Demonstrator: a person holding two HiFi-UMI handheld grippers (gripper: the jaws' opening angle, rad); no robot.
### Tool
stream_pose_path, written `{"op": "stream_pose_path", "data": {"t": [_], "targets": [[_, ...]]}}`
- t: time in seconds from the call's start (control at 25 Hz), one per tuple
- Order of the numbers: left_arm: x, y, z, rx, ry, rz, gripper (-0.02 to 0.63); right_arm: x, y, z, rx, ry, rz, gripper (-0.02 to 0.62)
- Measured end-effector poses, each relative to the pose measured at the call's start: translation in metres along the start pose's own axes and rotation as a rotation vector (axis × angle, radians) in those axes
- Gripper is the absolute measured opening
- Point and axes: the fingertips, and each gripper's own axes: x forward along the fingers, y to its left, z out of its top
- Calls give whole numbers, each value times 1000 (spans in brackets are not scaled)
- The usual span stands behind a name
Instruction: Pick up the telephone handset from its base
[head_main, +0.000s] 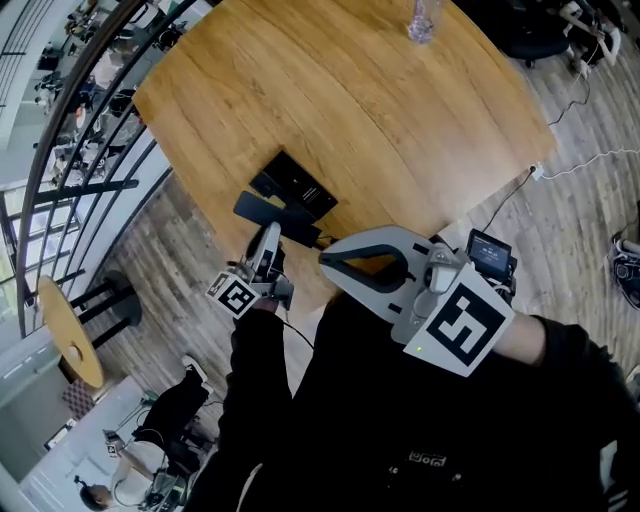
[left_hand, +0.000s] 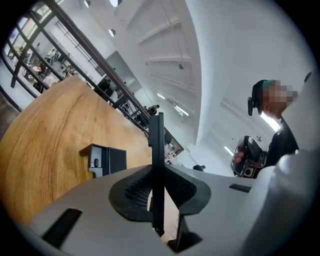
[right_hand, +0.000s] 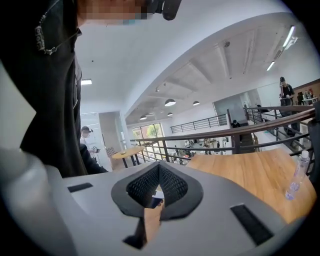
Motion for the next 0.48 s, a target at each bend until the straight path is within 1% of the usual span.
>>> {"op": "stream_pose_path", "data": {"t": [0.32, 0.48], "targets": [[-33, -97, 41, 79, -165, -48, 75, 20, 25, 17, -61, -23, 124, 17], [-44, -131, 52, 135, -212, -22, 75, 25, 34, 21, -95, -25, 169, 17]]}}
